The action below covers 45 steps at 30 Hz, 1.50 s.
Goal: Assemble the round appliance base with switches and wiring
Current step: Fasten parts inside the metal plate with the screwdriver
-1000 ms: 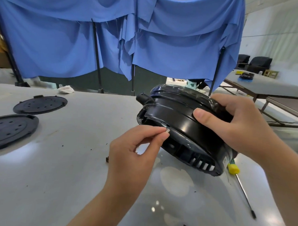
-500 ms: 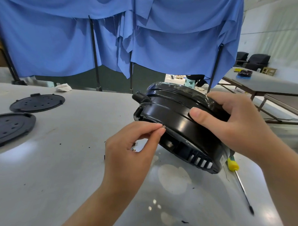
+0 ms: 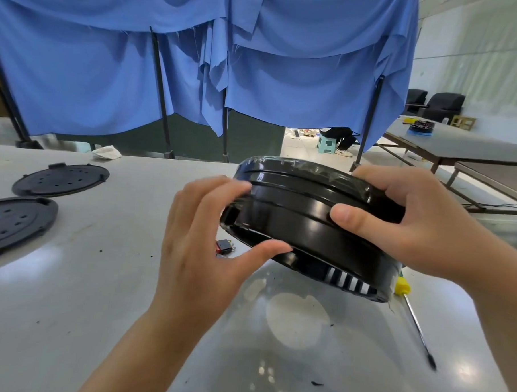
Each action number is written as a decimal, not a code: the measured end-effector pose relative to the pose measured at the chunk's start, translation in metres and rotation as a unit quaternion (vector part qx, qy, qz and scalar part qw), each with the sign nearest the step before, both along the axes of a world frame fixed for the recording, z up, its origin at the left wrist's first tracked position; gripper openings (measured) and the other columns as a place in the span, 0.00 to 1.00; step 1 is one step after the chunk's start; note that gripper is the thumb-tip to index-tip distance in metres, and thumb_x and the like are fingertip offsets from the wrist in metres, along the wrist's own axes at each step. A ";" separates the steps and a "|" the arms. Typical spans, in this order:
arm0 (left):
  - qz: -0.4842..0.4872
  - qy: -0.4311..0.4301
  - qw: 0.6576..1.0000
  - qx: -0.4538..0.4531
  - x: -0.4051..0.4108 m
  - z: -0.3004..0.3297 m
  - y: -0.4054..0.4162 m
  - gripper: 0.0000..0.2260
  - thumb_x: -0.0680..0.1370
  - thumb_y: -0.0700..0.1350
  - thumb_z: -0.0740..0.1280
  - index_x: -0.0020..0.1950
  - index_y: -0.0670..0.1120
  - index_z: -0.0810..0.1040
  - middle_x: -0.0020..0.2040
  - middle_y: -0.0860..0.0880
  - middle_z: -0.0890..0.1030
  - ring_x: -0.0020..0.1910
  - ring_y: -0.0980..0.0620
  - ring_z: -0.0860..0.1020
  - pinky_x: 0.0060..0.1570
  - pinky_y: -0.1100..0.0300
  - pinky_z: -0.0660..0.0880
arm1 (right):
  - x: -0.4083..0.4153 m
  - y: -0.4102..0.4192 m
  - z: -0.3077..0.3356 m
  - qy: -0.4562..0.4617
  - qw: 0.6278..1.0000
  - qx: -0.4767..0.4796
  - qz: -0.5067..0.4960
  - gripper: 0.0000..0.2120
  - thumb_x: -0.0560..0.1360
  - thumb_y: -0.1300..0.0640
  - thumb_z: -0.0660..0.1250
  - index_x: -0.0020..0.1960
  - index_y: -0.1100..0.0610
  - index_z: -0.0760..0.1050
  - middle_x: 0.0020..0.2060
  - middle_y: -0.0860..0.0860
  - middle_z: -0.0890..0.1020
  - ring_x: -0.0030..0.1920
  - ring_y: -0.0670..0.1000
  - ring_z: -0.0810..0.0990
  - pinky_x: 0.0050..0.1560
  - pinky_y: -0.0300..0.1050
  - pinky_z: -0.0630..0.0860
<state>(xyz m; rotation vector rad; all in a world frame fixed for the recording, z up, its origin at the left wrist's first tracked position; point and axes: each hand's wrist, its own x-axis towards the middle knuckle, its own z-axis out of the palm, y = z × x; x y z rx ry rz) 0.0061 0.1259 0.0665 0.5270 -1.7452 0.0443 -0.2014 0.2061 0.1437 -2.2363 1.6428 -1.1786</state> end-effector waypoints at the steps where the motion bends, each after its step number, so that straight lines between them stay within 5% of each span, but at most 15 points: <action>1: 0.007 -0.012 1.000 -0.014 0.002 0.000 -0.002 0.31 0.72 0.60 0.72 0.63 0.39 0.72 0.62 0.46 0.72 0.61 0.49 0.72 0.58 0.50 0.74 | -0.001 0.001 0.001 0.006 1.000 0.004 0.005 0.13 0.69 0.44 0.68 0.43 0.54 0.78 0.35 0.52 0.82 0.35 0.50 0.82 0.37 0.50 0.76; 6: 0.041 -0.074 0.993 -0.086 0.006 0.000 -0.010 0.43 0.69 0.66 0.72 0.70 0.39 0.62 0.71 0.39 0.64 0.72 0.42 0.65 0.71 0.50 0.61 | -0.006 0.006 -0.004 0.074 0.996 0.042 0.024 0.08 0.68 0.38 0.66 0.40 0.42 0.74 0.32 0.42 0.78 0.33 0.44 0.78 0.31 0.31 0.70; 14: 0.009 -0.169 0.970 -0.173 -0.017 -0.020 -0.001 0.35 0.71 0.61 0.72 0.69 0.42 0.66 0.70 0.39 0.69 0.71 0.41 0.68 0.68 0.43 0.66 | -0.022 0.021 -0.035 0.125 0.987 0.101 0.010 0.08 0.66 0.35 0.65 0.41 0.36 0.73 0.43 0.40 0.75 0.45 0.43 0.76 0.45 0.42 0.74; 20: -0.026 -0.267 0.930 -0.253 -0.023 -0.045 0.010 0.27 0.73 0.51 0.71 0.69 0.46 0.68 0.68 0.41 0.71 0.70 0.43 0.70 0.68 0.45 0.66 | -0.024 0.036 -0.067 0.165 0.985 0.047 0.034 0.08 0.70 0.47 0.69 0.40 0.50 0.76 0.41 0.42 0.75 0.45 0.42 0.75 0.43 0.41 0.75; 23: -0.032 -0.304 0.915 -0.262 -0.018 -0.057 0.012 0.23 0.74 0.49 0.70 0.68 0.45 0.70 0.58 0.43 0.77 0.57 0.44 0.78 0.65 0.47 0.69 | -0.016 0.040 -0.083 0.225 0.973 -0.002 0.048 0.11 0.73 0.49 0.64 0.38 0.55 0.76 0.36 0.45 0.78 0.45 0.46 0.75 0.43 0.43 0.75; 26: -0.044 -0.315 0.910 -0.265 -0.018 -0.062 0.014 0.20 0.75 0.45 0.69 0.66 0.45 0.71 0.47 0.44 0.81 0.42 0.46 0.78 0.55 0.50 0.73 | -0.012 0.041 -0.098 0.259 0.965 -0.025 0.043 0.08 0.73 0.52 0.64 0.39 0.55 0.76 0.35 0.45 0.78 0.45 0.50 0.76 0.45 0.44 0.74; 32: -0.051 -0.366 0.897 -0.242 -0.022 -0.057 0.017 0.22 0.75 0.43 0.71 0.67 0.45 0.69 0.42 0.45 0.80 0.34 0.46 0.74 0.33 0.53 0.72 | -0.016 0.038 -0.116 0.263 0.962 -0.079 0.005 0.09 0.74 0.53 0.64 0.38 0.57 0.77 0.36 0.47 0.80 0.46 0.53 0.78 0.47 0.45 0.74; 45: -0.080 -0.448 0.884 -0.109 -0.019 -0.047 0.026 0.12 0.74 0.41 0.71 0.57 0.44 0.75 0.40 0.48 0.77 0.35 0.47 0.72 0.31 0.54 0.71 | -0.022 0.034 -0.131 0.275 0.953 -0.128 -0.001 0.07 0.74 0.55 0.66 0.39 0.57 0.78 0.36 0.47 0.81 0.45 0.54 0.79 0.47 0.46 0.74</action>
